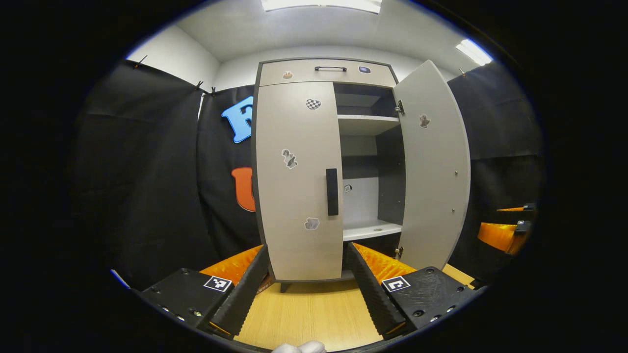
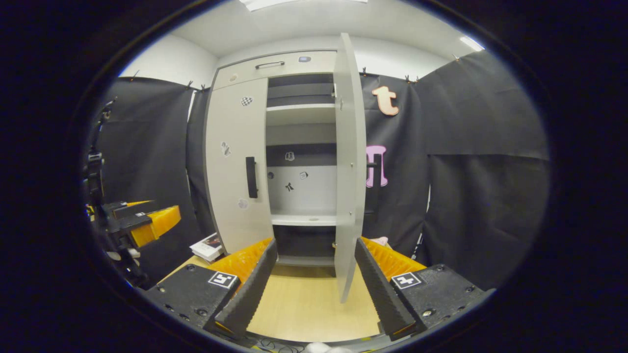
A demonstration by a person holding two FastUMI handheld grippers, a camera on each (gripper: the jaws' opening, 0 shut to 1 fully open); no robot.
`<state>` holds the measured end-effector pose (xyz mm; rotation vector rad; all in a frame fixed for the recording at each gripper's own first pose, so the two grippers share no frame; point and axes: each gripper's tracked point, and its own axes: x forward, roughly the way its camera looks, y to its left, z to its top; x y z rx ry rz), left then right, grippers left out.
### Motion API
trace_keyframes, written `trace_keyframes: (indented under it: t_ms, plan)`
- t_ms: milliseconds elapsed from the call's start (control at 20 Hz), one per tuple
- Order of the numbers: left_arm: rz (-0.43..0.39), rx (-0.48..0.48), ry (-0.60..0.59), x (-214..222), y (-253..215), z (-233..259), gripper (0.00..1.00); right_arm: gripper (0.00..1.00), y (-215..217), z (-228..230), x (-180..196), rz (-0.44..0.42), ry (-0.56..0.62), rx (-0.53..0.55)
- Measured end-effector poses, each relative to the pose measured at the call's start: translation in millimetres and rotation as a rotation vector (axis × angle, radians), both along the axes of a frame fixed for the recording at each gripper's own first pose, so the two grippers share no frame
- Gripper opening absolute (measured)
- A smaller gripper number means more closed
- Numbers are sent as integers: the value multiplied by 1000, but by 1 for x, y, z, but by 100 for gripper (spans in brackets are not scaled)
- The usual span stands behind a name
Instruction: Open the right door of the double-door shoe cabinet with the right hand, and open the left door with the left hand.
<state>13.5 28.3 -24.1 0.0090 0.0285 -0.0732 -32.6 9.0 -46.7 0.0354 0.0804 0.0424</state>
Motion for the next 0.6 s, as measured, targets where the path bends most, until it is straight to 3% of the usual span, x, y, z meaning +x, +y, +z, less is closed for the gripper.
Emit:
trace_keyframes:
  t_ms: [600]
  plan:
    - [2, 15, -97, 66, -13, 21, 96, 99, -43, 21, 29, -31, -6, 1]
